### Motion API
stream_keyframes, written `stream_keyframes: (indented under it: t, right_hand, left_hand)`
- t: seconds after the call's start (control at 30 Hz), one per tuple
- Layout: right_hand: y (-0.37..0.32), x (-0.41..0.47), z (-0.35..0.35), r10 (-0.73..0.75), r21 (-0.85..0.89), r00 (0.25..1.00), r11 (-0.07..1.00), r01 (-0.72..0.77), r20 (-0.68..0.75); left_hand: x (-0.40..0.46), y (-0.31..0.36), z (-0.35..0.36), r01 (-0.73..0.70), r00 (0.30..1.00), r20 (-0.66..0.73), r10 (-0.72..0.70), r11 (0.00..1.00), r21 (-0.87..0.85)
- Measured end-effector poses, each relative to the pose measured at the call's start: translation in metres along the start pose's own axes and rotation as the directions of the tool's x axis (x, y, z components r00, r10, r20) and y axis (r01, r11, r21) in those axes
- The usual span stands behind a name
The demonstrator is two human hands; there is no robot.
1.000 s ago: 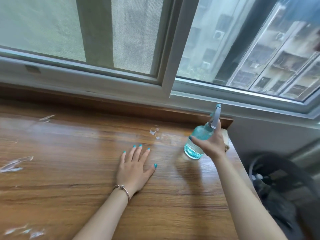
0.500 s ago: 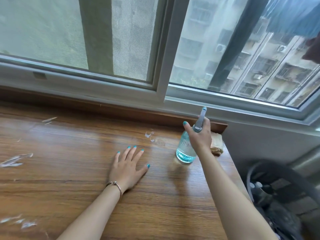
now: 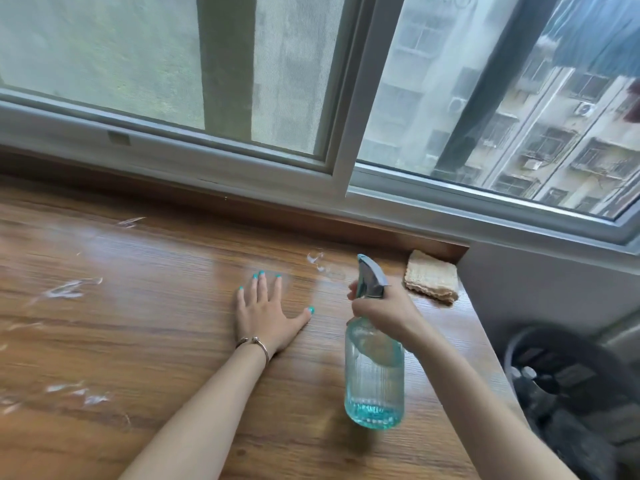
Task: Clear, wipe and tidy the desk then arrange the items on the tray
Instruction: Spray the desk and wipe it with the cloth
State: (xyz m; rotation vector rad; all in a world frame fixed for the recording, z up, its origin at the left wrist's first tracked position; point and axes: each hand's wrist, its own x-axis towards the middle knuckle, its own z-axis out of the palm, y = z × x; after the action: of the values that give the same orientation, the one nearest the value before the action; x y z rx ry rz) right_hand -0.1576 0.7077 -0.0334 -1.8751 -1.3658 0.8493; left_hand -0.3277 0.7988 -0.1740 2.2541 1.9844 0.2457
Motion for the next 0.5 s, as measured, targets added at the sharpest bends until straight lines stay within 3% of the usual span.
stream_keyframes:
  t: [0.17, 0.5]
  right_hand:
    - [-0.009, -0.003, 0.016, 0.017, -0.128, 0.999, 0.992, -0.01, 0.052]
    - [-0.002, -0.003, 0.021, 0.171, -0.164, 0.983, 0.974, -0.157, 0.071]
  left_hand:
    - [-0.003, -0.001, -0.002, 0.023, 1.0, -0.008, -0.023, 1.0, 0.013]
    - [-0.013, -0.01, -0.007, -0.023, 1.0, -0.015, 0.023, 1.0, 0.013]
